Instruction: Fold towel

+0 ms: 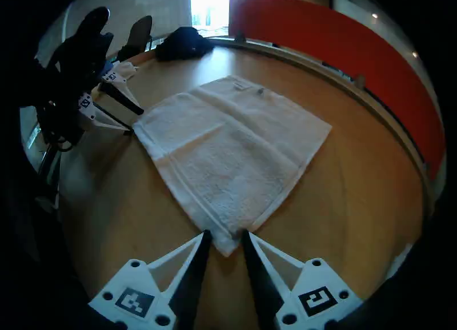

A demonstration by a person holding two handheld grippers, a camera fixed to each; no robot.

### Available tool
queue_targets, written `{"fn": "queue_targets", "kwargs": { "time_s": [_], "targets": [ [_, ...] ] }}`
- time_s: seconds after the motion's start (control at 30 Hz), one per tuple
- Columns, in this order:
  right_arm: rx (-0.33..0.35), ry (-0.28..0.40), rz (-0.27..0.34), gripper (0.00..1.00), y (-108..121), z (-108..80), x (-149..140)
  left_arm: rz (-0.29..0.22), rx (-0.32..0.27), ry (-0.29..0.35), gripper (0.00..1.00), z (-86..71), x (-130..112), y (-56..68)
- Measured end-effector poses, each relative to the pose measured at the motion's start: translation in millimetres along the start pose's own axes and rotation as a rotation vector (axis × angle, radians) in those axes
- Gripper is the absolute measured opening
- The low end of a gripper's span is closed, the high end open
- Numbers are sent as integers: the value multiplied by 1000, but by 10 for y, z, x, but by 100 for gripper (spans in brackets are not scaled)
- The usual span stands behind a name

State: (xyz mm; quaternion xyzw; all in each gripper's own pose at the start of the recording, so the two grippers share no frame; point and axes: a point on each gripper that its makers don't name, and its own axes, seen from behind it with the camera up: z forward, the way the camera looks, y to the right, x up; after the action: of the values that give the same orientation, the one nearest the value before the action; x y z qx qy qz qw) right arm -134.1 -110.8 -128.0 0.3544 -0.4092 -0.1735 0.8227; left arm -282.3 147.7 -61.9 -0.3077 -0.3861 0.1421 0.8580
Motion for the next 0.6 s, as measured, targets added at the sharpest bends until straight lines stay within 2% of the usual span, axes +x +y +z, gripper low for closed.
{"fn": "queue_targets", "kwargs": {
  "time_s": [0.17,0.23,0.43,0.6],
  "targets": [
    [-1,1,-9,23,-32,5,10,-1,3,-3,44,10,-3,7],
    [-9,1,-9,20,-27,4,10,-4,12,-4,23,13,4,5],
    [-25,13,18,16,-5,-14,51,-17,27,-4,13,17,33,20],
    [-34,29,37,16,30,-65,93,-43,29,6,12,-12,79,20]
  ]
}}
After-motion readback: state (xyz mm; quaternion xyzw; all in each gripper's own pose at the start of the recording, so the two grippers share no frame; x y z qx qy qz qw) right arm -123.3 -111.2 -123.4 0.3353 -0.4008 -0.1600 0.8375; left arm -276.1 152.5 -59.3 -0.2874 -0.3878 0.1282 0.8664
